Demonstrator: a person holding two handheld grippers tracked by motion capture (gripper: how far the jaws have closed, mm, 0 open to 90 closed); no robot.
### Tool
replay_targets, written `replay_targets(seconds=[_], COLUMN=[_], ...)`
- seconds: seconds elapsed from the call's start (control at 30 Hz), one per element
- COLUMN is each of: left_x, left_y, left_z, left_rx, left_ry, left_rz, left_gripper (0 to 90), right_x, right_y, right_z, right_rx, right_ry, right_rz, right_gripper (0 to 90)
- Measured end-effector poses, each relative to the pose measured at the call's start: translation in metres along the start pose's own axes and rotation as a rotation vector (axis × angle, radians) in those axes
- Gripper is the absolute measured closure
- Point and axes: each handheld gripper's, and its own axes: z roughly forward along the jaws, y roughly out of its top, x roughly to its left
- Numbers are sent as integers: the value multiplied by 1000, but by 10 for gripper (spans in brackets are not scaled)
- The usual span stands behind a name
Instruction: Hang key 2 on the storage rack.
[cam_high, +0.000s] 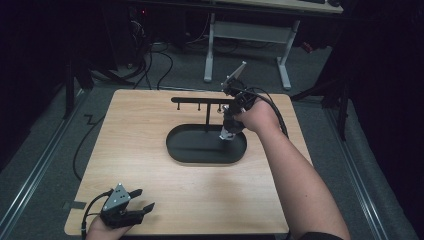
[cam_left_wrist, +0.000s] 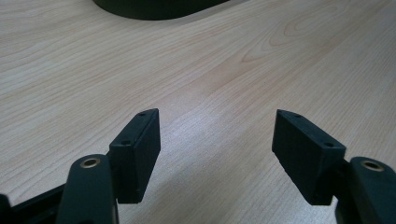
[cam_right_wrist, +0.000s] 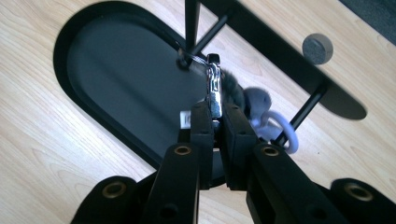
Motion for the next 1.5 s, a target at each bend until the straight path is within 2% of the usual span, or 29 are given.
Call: replay_targets(seconds=[0.13, 0.23, 0.4, 0.63, 0.83, 0.93, 1.1, 1.37, 1.5], left_x=[-1, -2, -2, -2, -2, -2, -3, -4, -3], left_y=[0, 0, 0, -1, -1, -1, -1, 0, 0], left_z=[1, 1, 2, 2, 3, 2, 3, 3, 3], left_rx=[3, 4, 12, 14, 15, 17, 15, 13, 16], left_ry=[-3, -3, -7, -8, -8, -9, -9, -6, -6], left_rz=[2, 4, 6, 5, 8, 8, 13, 16, 19], left_gripper=[331, 331, 331, 331, 331, 331, 331, 331, 331], right_x=[1, 1, -1, 0, 1, 2, 3, 6, 12], right_y=[-7, -11, -13, -13, -13, -12, -12, -16, -25], right_z=[8, 13, 18, 27, 37, 41, 42, 42, 42], right_rx=[7, -14, -25, -18, -13, -15, -15, -30, -28], right_ry=[10, 22, 25, 19, 25, 31, 41, 63, 73], right_rz=[9, 19, 38, 40, 44, 47, 64, 48, 44], right_gripper=[848, 848, 844, 840, 814, 769, 742, 696, 665])
